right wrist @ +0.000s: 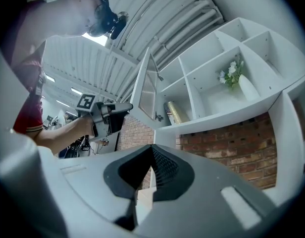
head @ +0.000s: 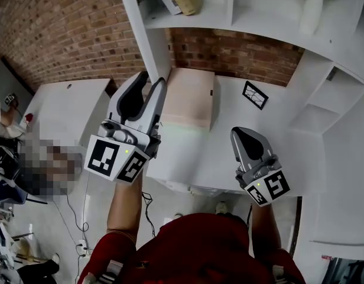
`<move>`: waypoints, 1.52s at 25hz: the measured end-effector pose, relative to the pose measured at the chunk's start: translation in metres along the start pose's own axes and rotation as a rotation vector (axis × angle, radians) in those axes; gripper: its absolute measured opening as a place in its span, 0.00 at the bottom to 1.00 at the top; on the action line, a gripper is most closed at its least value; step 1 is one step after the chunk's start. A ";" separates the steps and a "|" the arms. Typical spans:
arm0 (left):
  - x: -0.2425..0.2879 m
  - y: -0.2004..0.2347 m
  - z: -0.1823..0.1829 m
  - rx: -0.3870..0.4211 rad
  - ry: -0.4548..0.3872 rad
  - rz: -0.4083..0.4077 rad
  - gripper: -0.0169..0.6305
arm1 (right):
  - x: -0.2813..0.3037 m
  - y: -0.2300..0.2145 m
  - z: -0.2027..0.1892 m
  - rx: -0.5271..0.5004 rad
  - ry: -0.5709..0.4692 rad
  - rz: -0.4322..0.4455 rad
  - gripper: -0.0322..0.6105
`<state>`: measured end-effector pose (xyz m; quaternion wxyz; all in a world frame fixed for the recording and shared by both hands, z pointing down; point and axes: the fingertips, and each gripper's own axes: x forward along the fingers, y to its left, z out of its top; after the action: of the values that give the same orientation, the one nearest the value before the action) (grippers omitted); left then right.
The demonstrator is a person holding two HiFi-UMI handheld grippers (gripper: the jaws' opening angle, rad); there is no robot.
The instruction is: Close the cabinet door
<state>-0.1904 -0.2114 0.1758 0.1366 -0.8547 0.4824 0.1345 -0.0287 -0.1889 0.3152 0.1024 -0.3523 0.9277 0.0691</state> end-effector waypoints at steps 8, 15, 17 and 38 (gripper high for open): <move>0.046 -0.028 -0.019 0.056 0.020 0.085 0.27 | -0.024 -0.056 0.003 -0.001 -0.021 0.022 0.07; 0.078 -0.041 -0.033 0.090 0.018 0.145 0.27 | -0.042 -0.091 -0.001 0.005 -0.009 0.066 0.07; 0.086 -0.042 -0.035 0.099 0.018 0.157 0.27 | -0.048 -0.100 -0.001 0.007 -0.003 0.071 0.07; 0.158 -0.037 -0.059 0.046 0.040 0.072 0.25 | -0.060 -0.138 -0.009 0.017 0.023 -0.113 0.07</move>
<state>-0.0742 -0.3387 0.1777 0.1417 -0.8359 0.5185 0.1113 0.1066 -0.2547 0.3306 0.0985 -0.4041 0.9080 0.0514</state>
